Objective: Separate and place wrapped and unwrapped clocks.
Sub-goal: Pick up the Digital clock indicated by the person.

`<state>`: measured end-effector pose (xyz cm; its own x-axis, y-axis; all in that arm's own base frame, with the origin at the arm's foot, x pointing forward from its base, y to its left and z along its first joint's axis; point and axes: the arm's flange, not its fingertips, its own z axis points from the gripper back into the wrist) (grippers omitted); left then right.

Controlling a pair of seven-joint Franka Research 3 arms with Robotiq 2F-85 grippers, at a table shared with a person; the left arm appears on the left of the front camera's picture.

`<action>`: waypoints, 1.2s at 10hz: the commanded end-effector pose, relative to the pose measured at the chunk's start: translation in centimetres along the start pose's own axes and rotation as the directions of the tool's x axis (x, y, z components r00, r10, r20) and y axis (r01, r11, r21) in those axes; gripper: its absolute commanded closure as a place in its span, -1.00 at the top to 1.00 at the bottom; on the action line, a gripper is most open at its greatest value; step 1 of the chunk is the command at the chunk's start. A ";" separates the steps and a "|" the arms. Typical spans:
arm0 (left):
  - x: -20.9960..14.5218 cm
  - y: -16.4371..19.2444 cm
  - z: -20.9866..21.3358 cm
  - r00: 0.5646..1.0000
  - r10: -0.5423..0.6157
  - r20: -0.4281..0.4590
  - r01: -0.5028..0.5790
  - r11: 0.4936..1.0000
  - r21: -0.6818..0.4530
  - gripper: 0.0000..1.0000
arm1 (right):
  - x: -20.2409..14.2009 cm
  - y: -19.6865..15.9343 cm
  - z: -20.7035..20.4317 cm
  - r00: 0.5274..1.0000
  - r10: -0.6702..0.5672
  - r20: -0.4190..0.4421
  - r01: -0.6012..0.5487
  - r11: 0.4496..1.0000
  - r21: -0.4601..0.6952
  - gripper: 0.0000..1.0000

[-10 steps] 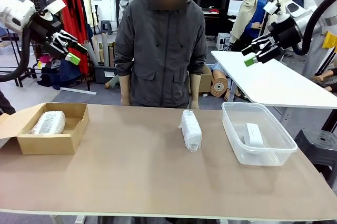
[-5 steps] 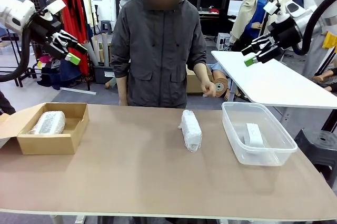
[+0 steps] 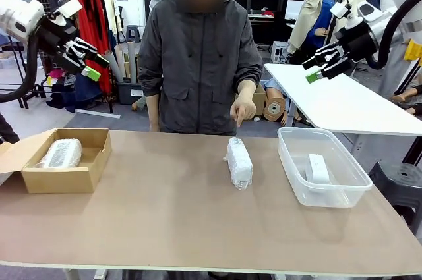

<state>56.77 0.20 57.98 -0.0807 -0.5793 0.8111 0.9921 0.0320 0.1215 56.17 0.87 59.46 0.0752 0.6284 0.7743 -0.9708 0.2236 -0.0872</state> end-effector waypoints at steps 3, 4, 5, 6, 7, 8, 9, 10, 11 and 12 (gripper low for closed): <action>0.1 -0.2 0.0 1.000 0.000 0.002 0.000 1.000 -0.003 1.00 | 0.2 0.1 0.2 1.000 0.008 0.003 -0.008 1.000 0.000 1.00; 0.1 -0.2 0.0 1.000 0.000 0.002 0.000 1.000 -0.003 1.00 | 0.2 0.1 0.2 1.000 0.008 0.003 -0.008 1.000 0.000 1.00; 0.1 -0.2 0.0 1.000 0.000 0.002 0.000 1.000 -0.003 1.00 | 0.2 0.1 0.2 1.000 0.008 0.003 -0.008 1.000 0.000 1.00; 0.1 -0.2 0.0 1.000 0.000 0.002 0.000 1.000 -0.003 1.00 | 0.2 0.1 0.2 1.000 0.008 0.003 -0.008 1.000 0.000 1.00; 0.1 -0.2 0.0 1.000 0.000 0.002 0.000 1.000 -0.003 1.00 | 0.2 0.1 0.2 1.000 0.008 0.003 -0.008 1.000 0.000 1.00; 0.1 -0.2 0.0 1.000 0.000 0.002 0.000 1.000 -0.003 1.00 | 0.2 0.1 0.2 1.000 0.008 0.003 -0.008 1.000 0.000 1.00; 0.1 -0.2 0.0 1.000 0.000 0.002 0.000 1.000 -0.003 1.00 | 0.2 0.1 0.2 1.000 0.008 0.003 -0.008 1.000 0.000 1.00; 0.1 -0.2 0.0 1.000 0.000 0.002 0.000 1.000 -0.003 1.00 | 0.2 0.1 0.2 1.000 0.008 0.003 -0.008 1.000 0.000 1.00; 0.0 0.0 0.0 1.000 0.000 0.000 0.000 1.000 0.000 1.00 | 0.2 0.1 0.2 1.000 0.008 0.003 -0.008 1.000 0.000 1.00; 1.4 -0.5 -0.8 0.992 0.059 -0.109 -0.058 0.998 0.008 1.00 | 0.2 0.1 0.2 1.000 0.008 0.003 -0.008 1.000 0.000 1.00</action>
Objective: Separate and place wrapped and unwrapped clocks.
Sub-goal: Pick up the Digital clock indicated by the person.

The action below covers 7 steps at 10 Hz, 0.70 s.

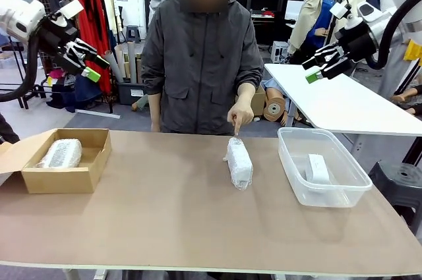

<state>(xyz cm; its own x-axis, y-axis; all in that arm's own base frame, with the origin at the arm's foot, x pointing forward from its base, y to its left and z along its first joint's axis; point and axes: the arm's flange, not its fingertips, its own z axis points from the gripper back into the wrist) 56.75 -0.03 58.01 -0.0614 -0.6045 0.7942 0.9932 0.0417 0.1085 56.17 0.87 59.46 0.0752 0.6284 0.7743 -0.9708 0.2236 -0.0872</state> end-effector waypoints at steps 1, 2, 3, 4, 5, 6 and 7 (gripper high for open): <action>2.4 -1.0 -1.2 0.988 0.078 -0.137 -0.078 0.997 0.002 1.00 | 0.2 0.1 0.2 1.000 0.008 0.003 -0.008 1.000 0.000 1.00; 4.0 -1.7 -2.7 0.967 0.117 -0.227 -0.106 0.993 0.059 1.00 | 0.2 0.1 0.2 1.000 0.008 0.003 -0.008 1.000 0.000 1.00; 5.3 -2.6 -3.9 0.955 0.123 -0.269 -0.104 0.991 0.084 1.00 | 0.2 0.1 0.2 1.000 0.008 0.003 -0.008 1.000 0.000 1.00; 6.7 -3.4 -6.0 0.947 0.145 -0.287 -0.112 0.985 0.129 1.00 | 0.2 0.1 0.2 1.000 0.008 0.003 -0.008 1.000 0.000 1.00; 7.7 -4.2 -7.9 0.945 0.157 -0.287 -0.120 0.983 0.143 1.00 | 0.2 0.1 0.2 1.000 0.008 0.003 -0.008 1.000 0.000 1.00; 8.7 -4.8 -10.3 0.949 0.150 -0.278 -0.110 0.982 0.156 1.00 | 0.2 0.1 0.2 1.000 0.008 0.003 -0.008 1.000 0.000 1.00; 9.3 -5.0 -11.9 0.947 0.148 -0.284 -0.104 0.981 0.166 1.00 | 0.2 0.1 0.2 1.000 0.008 0.003 -0.008 1.000 0.000 1.00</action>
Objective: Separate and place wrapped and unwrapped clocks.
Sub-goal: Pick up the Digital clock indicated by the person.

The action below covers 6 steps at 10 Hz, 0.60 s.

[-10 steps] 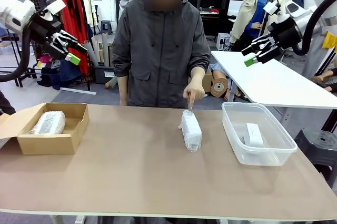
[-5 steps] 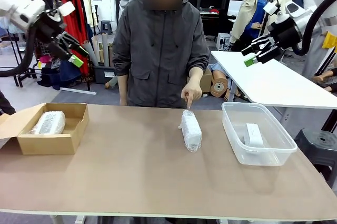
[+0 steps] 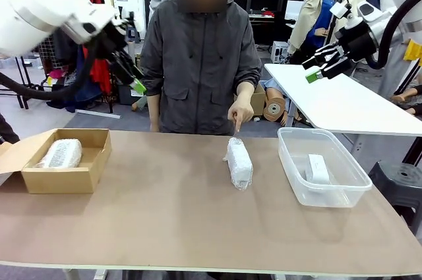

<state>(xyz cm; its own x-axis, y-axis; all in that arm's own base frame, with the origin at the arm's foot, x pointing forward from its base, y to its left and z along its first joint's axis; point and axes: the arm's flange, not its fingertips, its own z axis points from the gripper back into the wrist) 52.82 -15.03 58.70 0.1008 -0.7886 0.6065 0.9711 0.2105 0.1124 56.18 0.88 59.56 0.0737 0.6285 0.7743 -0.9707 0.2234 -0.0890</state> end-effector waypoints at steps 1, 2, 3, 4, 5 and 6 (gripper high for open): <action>0.7 -1.0 -2.4 0.999 -0.013 -0.052 0.014 1.000 0.027 1.00 | 0.1 0.2 0.1 1.000 0.006 0.003 -0.006 1.000 0.001 1.00; 1.5 -1.5 -3.4 0.998 -0.031 -0.060 0.032 0.999 0.020 1.00 | 0.1 0.2 0.1 1.000 0.006 0.003 -0.006 1.000 0.001 1.00; 2.3 -2.1 -4.2 0.997 -0.057 -0.045 0.057 0.998 0.005 1.00 | 0.1 0.2 0.1 1.000 0.006 0.003 -0.006 1.000 0.001 1.00; 2.4 -2.3 -4.5 0.996 -0.085 -0.038 0.084 0.996 -0.013 1.00 | 0.1 0.2 0.1 1.000 0.006 0.003 -0.006 1.000 0.001 1.00; 2.3 -1.9 -4.3 0.998 -0.047 -0.029 0.047 0.999 -0.002 1.00 | 0.1 0.2 0.1 1.000 0.006 0.003 -0.006 1.000 0.001 1.00; 2.3 -1.9 -4.3 0.998 -0.047 -0.029 0.047 0.999 -0.002 1.00 | 0.1 0.2 0.1 1.000 0.006 0.003 -0.006 1.000 0.001 1.00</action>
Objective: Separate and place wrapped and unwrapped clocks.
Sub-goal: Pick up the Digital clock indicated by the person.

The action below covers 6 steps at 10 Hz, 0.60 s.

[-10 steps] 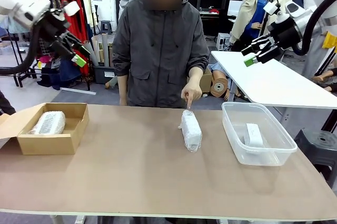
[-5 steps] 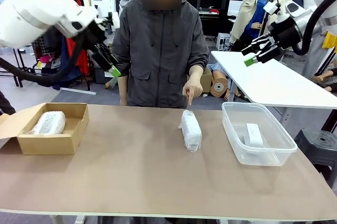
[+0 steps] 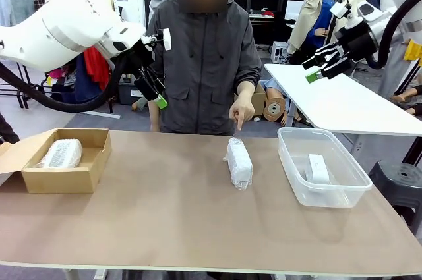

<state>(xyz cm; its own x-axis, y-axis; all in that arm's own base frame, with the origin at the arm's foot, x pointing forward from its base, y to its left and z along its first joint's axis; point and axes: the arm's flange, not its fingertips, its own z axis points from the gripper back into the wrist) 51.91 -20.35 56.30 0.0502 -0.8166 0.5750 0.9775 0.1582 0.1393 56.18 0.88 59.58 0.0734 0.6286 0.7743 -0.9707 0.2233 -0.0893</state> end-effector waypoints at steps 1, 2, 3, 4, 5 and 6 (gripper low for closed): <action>-0.4 0.3 0.5 1.000 0.011 0.001 -0.011 1.000 0.008 1.00 | 0.1 0.2 0.1 1.000 0.006 0.003 -0.006 1.000 0.001 1.00; -0.4 0.3 0.5 1.000 0.011 0.001 -0.011 1.000 0.008 1.00 | 0.1 0.2 0.1 1.000 0.006 0.003 -0.006 1.000 0.001 1.00; -0.4 0.3 0.5 1.000 0.011 0.001 -0.011 1.000 0.008 1.00 | 0.1 0.2 0.1 1.000 0.006 0.003 -0.006 1.000 0.001 1.00; -0.4 0.3 0.5 1.000 0.011 0.001 -0.011 1.000 0.008 1.00 | 0.1 0.2 0.1 1.000 0.006 0.003 -0.006 1.000 0.001 1.00; -0.3 0.2 0.2 1.000 0.007 -0.001 -0.007 1.000 0.005 1.00 | 0.1 0.2 0.1 1.000 0.006 0.003 -0.006 1.000 0.001 1.00; 0.4 -0.1 0.2 0.990 0.134 -0.038 -0.133 0.991 0.032 1.00 | 0.1 0.2 0.1 1.000 0.006 0.003 -0.006 1.000 0.001 1.00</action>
<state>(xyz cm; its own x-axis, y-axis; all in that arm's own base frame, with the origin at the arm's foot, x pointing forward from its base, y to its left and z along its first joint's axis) 52.04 -20.04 56.32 0.0969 -0.8127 0.5745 0.9726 0.1999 0.1188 56.18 0.88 59.58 0.0734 0.6286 0.7743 -0.9707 0.2233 -0.0893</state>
